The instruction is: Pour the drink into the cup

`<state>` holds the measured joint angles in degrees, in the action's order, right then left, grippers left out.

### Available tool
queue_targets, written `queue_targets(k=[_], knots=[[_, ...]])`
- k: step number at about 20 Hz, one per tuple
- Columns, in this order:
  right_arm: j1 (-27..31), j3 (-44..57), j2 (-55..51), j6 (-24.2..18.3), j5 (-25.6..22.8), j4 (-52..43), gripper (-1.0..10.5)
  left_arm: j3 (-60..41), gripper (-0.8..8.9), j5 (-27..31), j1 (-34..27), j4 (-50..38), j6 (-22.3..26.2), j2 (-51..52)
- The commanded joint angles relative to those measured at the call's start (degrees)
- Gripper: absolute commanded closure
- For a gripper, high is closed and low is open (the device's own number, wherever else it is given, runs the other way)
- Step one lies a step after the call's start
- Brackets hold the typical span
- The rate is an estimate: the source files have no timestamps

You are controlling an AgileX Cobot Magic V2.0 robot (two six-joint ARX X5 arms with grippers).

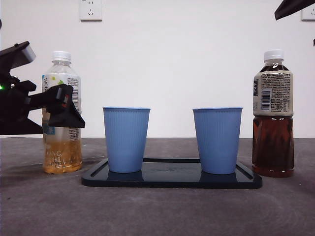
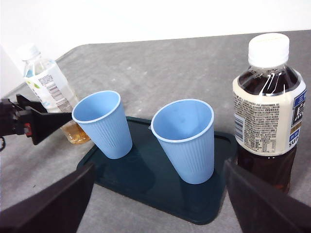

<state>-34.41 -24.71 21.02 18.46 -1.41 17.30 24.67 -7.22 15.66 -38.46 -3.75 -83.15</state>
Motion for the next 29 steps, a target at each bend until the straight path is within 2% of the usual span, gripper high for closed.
queue_targets(k=[1,4,11,18,24,29], knots=[[-0.4,-0.5,-0.3,0.6,0.1,-0.3,5.2,0.0,2.53,0.2,0.2,-2.5,0.7,-2.4],[-0.4,-0.5,-0.3,0.6,0.1,-0.1,5.2,0.0,2.74,0.4,0.2,-3.8,0.7,-3.8],[-0.4,-0.5,-0.3,0.6,0.1,0.0,5.2,0.0,5.02,1.3,0.1,-5.2,0.7,-4.9],[-0.4,-0.5,-0.3,0.3,0.1,0.4,5.2,0.0,6.06,1.3,0.1,-7.3,0.7,-4.8],[-0.4,-0.5,-0.3,0.1,0.0,1.0,5.2,0.0,6.09,1.3,0.1,-5.6,3.8,-3.2],[-0.4,-0.5,-0.3,-0.9,0.0,1.0,5.2,0.4,6.36,2.6,0.1,-0.5,8.2,2.4]])
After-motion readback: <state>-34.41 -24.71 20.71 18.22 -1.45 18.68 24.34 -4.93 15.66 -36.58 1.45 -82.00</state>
